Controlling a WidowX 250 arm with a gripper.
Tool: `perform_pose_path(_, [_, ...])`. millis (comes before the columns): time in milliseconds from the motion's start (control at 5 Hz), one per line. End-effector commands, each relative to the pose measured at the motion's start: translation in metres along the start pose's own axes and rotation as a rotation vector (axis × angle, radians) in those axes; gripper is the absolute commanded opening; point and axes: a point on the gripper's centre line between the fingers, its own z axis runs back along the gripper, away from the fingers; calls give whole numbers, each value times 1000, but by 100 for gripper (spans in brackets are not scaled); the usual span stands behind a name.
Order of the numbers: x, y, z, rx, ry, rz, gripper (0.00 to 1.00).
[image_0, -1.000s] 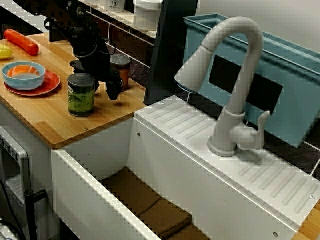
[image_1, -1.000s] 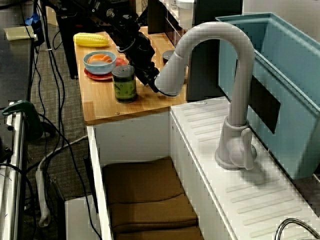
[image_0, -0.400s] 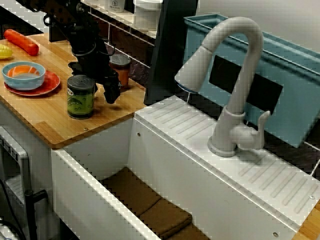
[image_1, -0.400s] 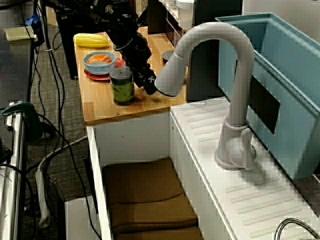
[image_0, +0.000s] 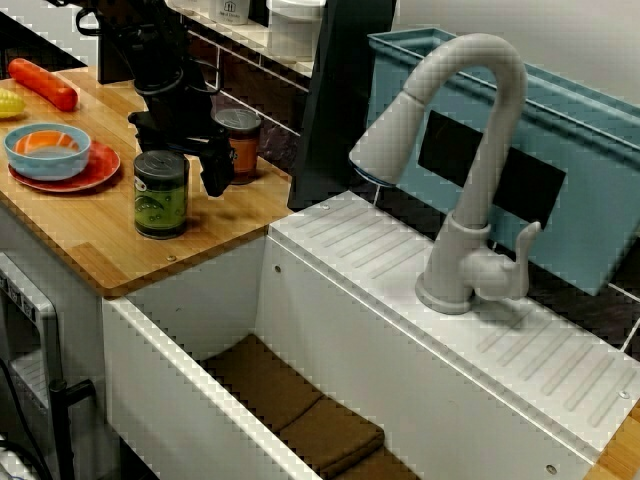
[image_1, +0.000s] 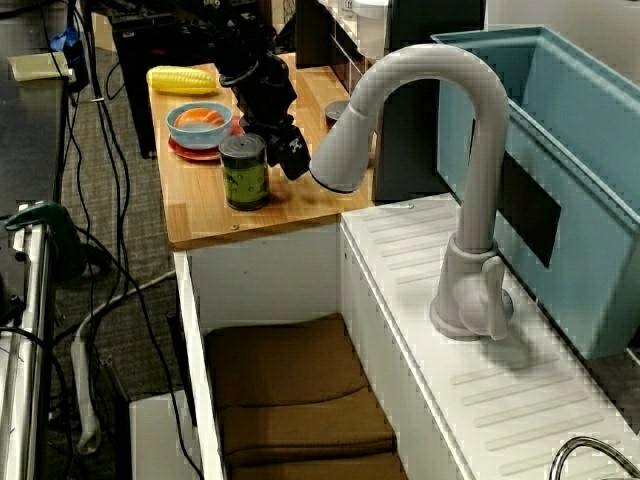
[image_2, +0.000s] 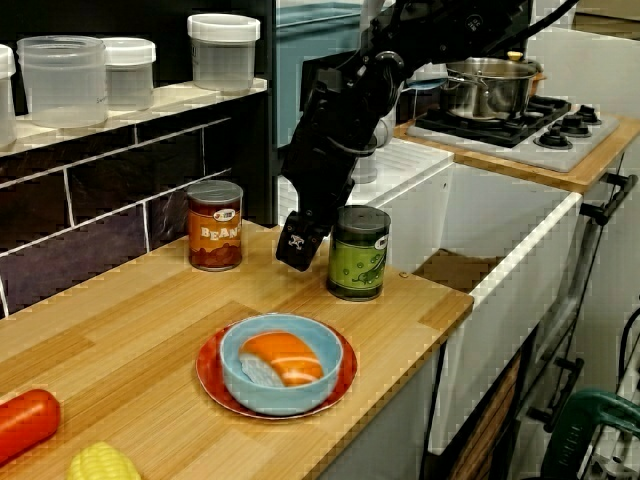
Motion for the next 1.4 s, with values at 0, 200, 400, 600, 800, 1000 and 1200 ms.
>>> perform_pose_path(0, [32,1,18,13,-78,-2,100])
perform_pose_path(200, [43,3,27,-3,-67,11,100])
perform_pose_path(400, [52,6,43,-33,-40,20,100])
perform_pose_path(600, [55,10,56,-46,7,11,100])
perform_pose_path(800, [56,16,61,-21,123,-23,100])
perform_pose_path(1000, [60,19,62,-28,161,-16,100])
perform_pose_path(1200, [57,21,63,-35,177,-18,100])
